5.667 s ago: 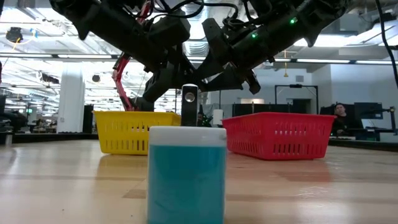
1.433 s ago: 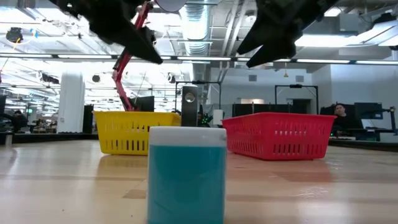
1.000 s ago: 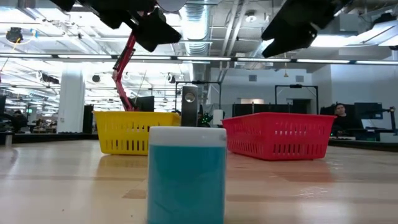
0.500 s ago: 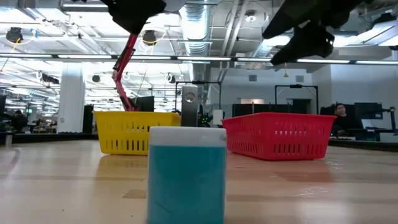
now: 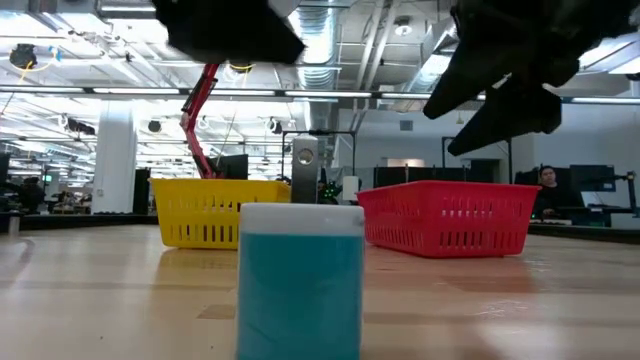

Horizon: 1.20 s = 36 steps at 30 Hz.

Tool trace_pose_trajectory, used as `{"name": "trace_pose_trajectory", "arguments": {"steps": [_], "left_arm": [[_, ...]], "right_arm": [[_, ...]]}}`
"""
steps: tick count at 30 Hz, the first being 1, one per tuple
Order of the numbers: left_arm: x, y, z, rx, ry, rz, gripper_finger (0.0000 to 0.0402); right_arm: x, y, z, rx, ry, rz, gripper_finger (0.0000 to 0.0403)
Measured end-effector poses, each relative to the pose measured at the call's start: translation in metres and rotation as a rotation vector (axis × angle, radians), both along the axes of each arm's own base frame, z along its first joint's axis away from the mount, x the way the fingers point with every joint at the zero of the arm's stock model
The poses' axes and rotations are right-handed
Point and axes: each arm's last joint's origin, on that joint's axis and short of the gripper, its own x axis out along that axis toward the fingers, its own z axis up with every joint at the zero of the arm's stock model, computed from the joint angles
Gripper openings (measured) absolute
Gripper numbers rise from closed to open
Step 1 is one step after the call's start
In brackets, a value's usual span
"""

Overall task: Pick & Place Office items
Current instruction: Put the light blue charger adapter into the yellow bin

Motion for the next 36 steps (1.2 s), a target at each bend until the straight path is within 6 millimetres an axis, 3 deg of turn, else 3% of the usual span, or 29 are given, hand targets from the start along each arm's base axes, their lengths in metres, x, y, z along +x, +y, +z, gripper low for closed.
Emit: {"name": "trace_pose_trajectory", "arguments": {"steps": [11,17,25,31,36], "left_arm": [[0.031,-0.016,-0.019,0.044,0.133,0.088,0.0323],[0.034,-0.012,-0.022,0.026,0.156,0.167,0.0323],[0.031,-0.018,-0.023,0.004,0.161,0.137,0.0323],[0.035,-0.019,-0.048,0.018,0.199,0.159,0.0323],[0.036,-0.017,-0.045,0.009,0.182,0.173,0.0323]], "right_arm": [[-0.008,0.021,0.001,0.075,-0.055,0.012,0.0312],[-0.013,0.030,0.003,0.069,-0.102,0.008,0.0312],[-0.016,0.035,0.004,0.069,-0.130,0.009,0.0312],[-0.016,0.035,0.004,0.069,-0.131,0.008,0.0312],[-0.016,0.035,0.004,0.068,-0.129,0.008,0.0312]]}}
